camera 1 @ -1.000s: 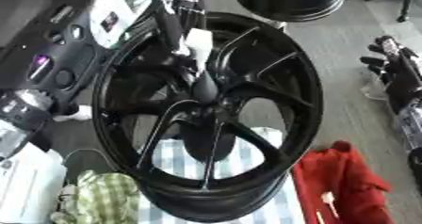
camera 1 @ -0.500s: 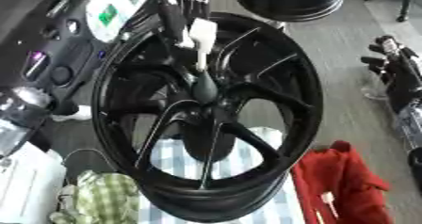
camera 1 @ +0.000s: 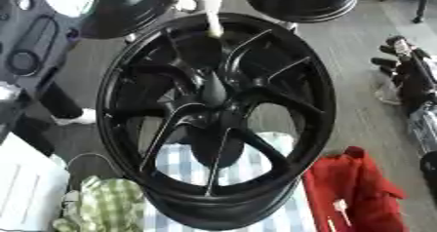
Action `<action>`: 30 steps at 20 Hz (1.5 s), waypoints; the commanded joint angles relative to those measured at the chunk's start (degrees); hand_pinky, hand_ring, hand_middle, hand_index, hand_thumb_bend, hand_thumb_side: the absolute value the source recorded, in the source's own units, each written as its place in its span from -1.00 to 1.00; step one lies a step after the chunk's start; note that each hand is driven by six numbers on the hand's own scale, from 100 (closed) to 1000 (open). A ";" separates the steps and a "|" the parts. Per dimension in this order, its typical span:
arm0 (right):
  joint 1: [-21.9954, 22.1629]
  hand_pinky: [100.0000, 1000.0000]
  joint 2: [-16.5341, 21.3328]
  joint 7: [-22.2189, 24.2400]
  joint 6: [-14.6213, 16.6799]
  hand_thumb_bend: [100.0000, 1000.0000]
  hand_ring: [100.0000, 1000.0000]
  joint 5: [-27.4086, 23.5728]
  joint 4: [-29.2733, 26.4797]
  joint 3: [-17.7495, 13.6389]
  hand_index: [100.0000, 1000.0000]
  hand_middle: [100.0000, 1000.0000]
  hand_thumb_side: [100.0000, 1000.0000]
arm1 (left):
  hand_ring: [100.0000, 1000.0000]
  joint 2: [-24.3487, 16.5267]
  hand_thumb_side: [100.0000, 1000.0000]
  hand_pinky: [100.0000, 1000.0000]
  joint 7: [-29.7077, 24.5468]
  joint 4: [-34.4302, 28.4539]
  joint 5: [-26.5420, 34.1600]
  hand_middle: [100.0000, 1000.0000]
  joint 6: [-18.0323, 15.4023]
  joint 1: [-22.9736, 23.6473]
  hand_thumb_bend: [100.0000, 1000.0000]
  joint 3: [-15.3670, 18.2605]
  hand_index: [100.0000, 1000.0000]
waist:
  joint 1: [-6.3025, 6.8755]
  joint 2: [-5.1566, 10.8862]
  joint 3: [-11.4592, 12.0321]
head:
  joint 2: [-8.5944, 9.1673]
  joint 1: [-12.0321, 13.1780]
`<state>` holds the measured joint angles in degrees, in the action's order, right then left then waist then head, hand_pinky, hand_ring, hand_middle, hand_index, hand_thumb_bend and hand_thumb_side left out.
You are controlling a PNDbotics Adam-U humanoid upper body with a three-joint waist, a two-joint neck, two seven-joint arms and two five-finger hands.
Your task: Pull the pin out of the wheel hub.
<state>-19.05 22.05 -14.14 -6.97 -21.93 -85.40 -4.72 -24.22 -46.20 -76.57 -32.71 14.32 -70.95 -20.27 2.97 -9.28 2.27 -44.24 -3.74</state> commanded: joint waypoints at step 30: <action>0.50 0.86 3.73 -2.54 1.62 -1.00 0.36 -1.01 -1.91 -3.46 0.52 0.46 -0.02 | 0.36 -24.66 -0.95 0.57 16.65 -7.90 2.14 0.07 8.76 37.60 -0.66 13.35 0.10 | -1.80 0.12 1.03 | 0.12 -0.71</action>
<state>-17.67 24.04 -16.50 -5.38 -22.49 -86.07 -7.72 -47.66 -30.20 -84.21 -30.31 23.06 -32.74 -7.67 1.20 -9.75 3.27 -44.24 -4.64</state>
